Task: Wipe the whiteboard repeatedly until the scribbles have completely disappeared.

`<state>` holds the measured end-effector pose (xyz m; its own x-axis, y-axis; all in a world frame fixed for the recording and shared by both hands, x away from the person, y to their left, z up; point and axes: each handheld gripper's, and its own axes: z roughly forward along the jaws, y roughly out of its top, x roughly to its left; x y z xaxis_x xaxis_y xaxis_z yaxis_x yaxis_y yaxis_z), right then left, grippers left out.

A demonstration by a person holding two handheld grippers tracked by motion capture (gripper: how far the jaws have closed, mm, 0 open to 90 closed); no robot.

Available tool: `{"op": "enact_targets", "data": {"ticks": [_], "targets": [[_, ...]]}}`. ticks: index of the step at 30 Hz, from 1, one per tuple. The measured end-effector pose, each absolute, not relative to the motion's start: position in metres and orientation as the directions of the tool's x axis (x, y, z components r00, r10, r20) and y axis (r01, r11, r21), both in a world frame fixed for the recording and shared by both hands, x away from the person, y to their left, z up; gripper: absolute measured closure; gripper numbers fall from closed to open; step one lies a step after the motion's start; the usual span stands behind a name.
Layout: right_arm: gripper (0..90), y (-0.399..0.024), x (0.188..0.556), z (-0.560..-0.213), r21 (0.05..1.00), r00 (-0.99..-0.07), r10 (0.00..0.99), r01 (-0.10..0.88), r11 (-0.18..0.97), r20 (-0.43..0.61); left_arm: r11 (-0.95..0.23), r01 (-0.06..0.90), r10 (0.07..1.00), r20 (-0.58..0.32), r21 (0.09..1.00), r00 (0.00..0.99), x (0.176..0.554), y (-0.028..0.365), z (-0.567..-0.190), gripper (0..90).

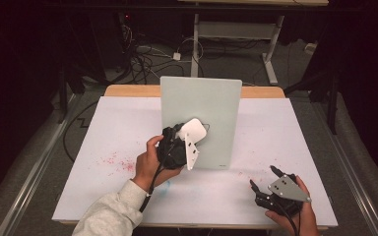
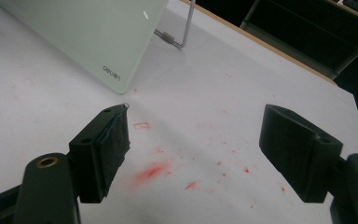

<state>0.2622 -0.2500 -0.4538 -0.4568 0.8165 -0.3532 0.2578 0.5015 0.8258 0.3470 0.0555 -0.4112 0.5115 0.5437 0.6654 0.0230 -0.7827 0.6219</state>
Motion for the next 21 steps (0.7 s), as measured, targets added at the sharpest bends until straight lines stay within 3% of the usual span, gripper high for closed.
{"op": "enact_targets", "data": {"ticks": [13, 21], "targets": [[24.5, -0.25, 0.261, -0.454, 0.82, -0.467, 0.811, 0.264, 0.508, -0.352, -0.881, 0.019, 0.417, 0.757, 0.472, 0.503, 0.34, 0.047, -0.442, 28.7], [24.5, -0.249, 0.261, -0.455, 0.813, -0.472, 0.802, 0.257, 0.523, -0.366, -0.883, 0.023, 0.426, 0.782, 0.468, 0.455, 0.345, 0.049, -0.434, 28.8]]}}
